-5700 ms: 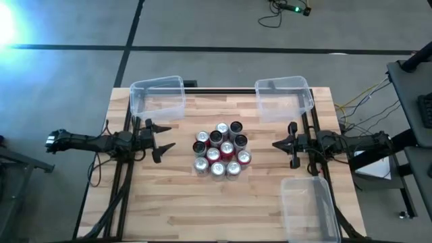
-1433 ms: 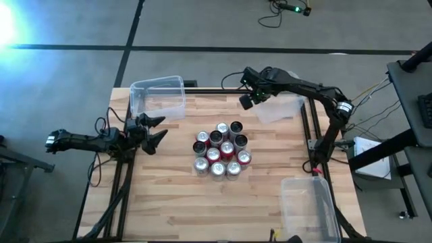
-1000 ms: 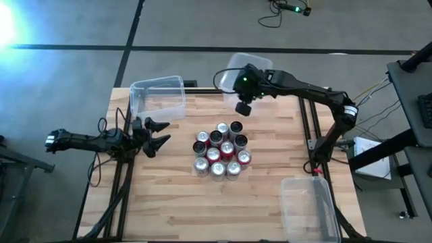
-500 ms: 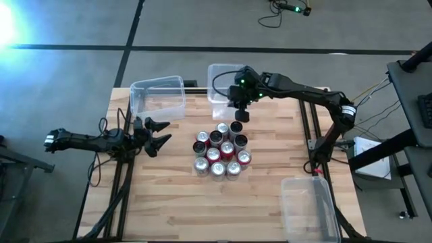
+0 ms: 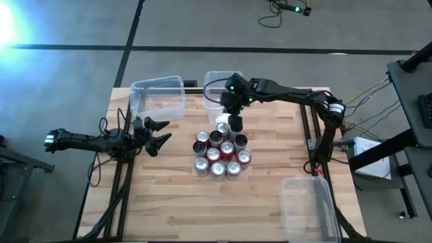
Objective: Sort soda cans
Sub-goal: Move the top right transparent bin to the top center of the table, then adjust the top left transparent bin on the table
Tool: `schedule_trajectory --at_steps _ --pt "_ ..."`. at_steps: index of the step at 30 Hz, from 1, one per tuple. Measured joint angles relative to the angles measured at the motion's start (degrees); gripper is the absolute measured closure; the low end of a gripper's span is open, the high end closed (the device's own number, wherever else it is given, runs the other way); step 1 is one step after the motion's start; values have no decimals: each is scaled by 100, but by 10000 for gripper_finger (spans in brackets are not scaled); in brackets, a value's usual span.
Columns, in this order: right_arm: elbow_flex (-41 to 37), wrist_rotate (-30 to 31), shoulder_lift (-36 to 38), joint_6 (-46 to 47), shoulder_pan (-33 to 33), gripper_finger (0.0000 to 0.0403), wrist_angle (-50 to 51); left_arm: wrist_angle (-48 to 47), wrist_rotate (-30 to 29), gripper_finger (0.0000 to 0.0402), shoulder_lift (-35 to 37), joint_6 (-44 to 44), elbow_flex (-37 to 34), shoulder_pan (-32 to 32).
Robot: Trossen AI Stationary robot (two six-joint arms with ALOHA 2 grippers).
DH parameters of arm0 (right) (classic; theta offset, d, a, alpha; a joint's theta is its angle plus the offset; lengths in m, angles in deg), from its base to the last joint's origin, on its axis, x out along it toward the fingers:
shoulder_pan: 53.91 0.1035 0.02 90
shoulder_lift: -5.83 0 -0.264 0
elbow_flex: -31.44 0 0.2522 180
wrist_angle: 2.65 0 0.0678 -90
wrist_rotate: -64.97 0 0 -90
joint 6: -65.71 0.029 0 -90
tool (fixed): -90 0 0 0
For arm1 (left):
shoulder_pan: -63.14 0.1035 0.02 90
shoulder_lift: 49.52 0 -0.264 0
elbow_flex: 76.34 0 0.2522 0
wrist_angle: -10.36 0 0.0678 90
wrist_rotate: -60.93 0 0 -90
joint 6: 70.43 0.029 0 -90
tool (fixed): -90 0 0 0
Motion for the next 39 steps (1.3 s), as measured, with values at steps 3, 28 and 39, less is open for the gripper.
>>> schedule_trajectory --at_steps 3,28,39 --pt "1 -28 -74 7 2 347 -76 -14 0 66 -20 -7 0 0" --pt "138 121 558 -124 484 172 -226 -5530 -1640 66 -1112 -1060 3127 335" --pt "138 603 999 -119 1482 136 -261 -8263 -786 66 -3095 -420 5547 1269"
